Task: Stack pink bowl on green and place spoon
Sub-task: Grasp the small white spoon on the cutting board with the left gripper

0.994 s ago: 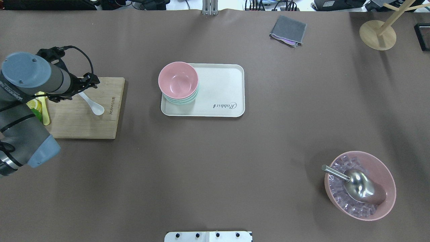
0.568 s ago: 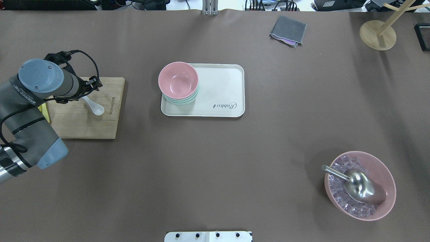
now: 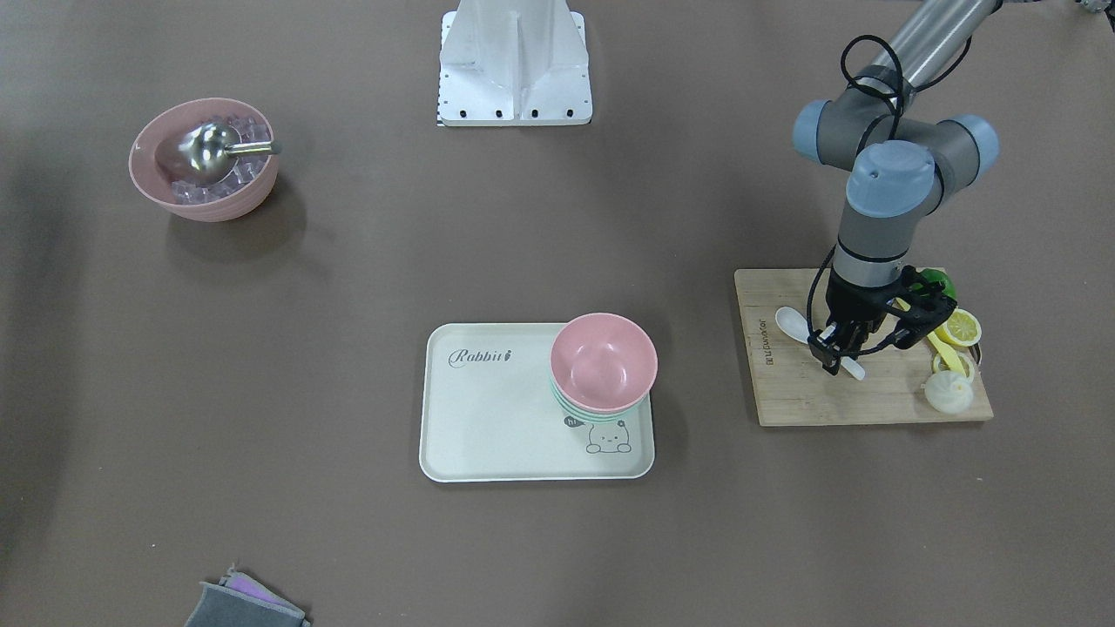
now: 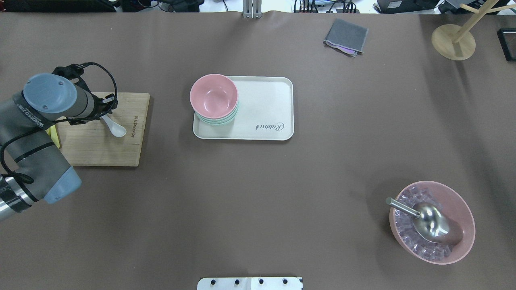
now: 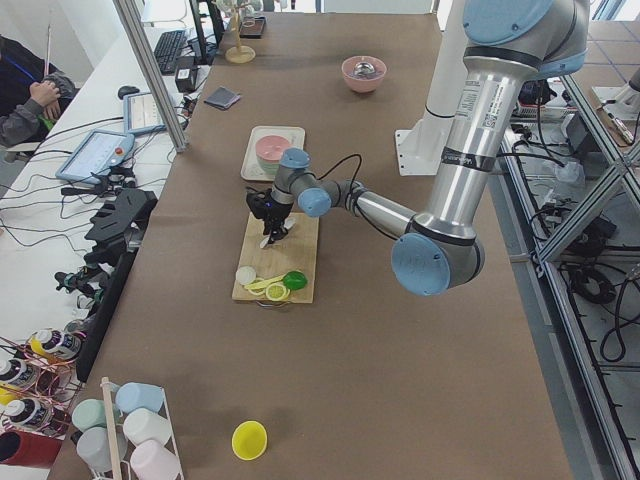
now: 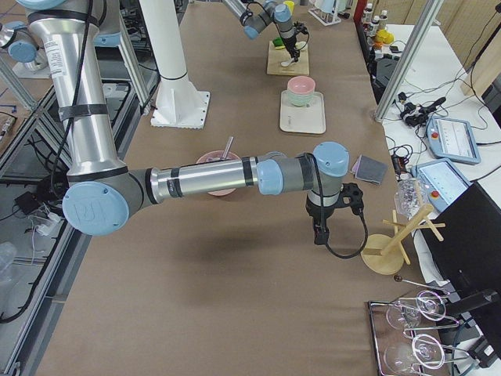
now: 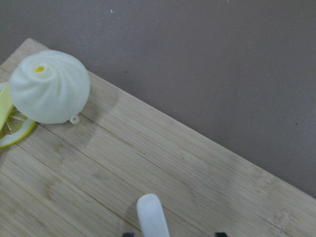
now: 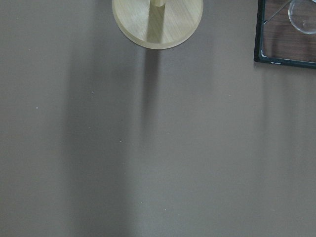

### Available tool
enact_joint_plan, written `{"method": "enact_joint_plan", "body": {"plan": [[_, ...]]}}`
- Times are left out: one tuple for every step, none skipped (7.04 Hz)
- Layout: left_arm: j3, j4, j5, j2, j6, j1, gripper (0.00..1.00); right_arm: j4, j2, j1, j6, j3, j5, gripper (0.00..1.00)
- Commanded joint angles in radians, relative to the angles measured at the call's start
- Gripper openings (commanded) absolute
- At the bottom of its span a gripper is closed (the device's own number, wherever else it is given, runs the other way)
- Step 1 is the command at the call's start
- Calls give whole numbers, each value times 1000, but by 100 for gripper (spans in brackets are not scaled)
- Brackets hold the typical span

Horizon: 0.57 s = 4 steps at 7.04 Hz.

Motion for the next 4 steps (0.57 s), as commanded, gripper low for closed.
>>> {"method": "enact_joint_plan", "body": {"plan": [[-1,0,0,1,-6,-1,23,2,0,0,0,0,0,100],[-4,1,5,1,-16,1,4,2,-1,0,0,0,0,100],[-13,1,5,3,-16,-1,0,4,-4,0,0,0,0,100],[-60,7,-4,2,-15,-1,0,2,-8,0,0,-1,-2,100]]}}
